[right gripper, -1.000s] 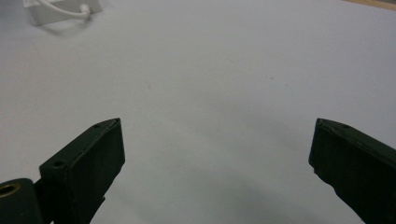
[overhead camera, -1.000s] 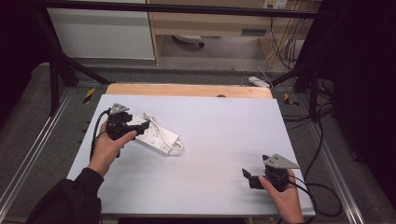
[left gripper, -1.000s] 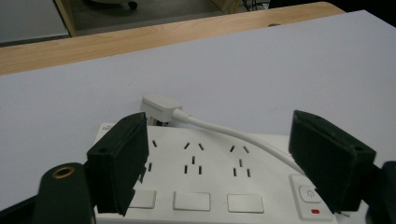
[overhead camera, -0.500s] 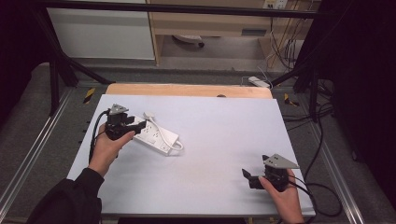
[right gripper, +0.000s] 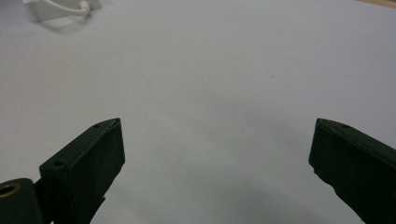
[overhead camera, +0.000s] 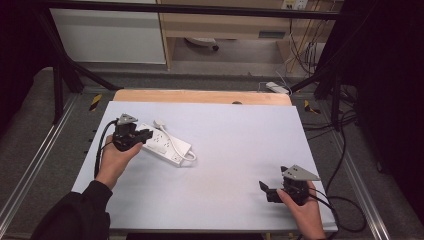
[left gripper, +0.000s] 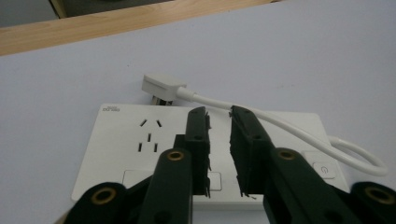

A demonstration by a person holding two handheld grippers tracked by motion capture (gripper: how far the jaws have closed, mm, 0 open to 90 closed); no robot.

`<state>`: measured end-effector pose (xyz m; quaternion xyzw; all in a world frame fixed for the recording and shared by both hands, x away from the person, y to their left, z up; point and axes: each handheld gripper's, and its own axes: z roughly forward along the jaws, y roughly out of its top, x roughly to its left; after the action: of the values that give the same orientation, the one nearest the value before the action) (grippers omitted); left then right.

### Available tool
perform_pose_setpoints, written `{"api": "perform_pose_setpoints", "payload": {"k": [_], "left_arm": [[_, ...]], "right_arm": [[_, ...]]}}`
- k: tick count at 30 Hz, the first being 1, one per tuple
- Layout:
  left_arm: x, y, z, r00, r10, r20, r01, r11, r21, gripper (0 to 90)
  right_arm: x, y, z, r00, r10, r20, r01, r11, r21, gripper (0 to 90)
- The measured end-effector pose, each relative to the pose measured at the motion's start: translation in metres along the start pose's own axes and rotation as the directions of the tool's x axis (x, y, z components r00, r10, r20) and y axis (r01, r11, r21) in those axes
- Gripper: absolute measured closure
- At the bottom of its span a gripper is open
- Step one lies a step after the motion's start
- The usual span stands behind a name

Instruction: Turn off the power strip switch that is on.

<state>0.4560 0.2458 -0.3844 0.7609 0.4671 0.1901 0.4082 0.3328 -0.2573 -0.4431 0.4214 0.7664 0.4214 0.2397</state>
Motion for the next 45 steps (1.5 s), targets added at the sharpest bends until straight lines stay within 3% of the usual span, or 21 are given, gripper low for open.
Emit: {"api": "perform_pose_setpoints", "payload": {"k": [8, 26, 36, 45], "left_arm": [[0.002, -0.007, 0.004, 0.9999, -0.001, 0.016, 0.001, 0.9998, 0.02, 89.7], [0.009, -0.013, 0.011, 1.0, -0.006, 0.001, 0.006, 0.9975, 0.071, 90.0], [0.016, -0.023, 0.019, 0.9993, -0.032, -0.017, 0.033, 0.9955, 0.089, 90.0], [0.016, -0.024, 0.022, 0.9994, -0.017, -0.029, 0.02, 0.9951, 0.097, 90.0]], "right_arm": [[0.0, 0.0, 0.0, 1.0, -0.001, 0.0, 0.001, 1.0, 0.001, 4.0], [0.0, 0.0, 0.001, 1.0, -0.007, -0.004, 0.007, 1.0, 0.005, 4.0], [0.001, -0.001, 0.001, 1.0, -0.005, -0.005, 0.005, 1.0, 0.01, 3.9], [0.001, -0.001, 0.002, 1.0, -0.005, -0.006, 0.005, 1.0, 0.011, 4.0]]}}
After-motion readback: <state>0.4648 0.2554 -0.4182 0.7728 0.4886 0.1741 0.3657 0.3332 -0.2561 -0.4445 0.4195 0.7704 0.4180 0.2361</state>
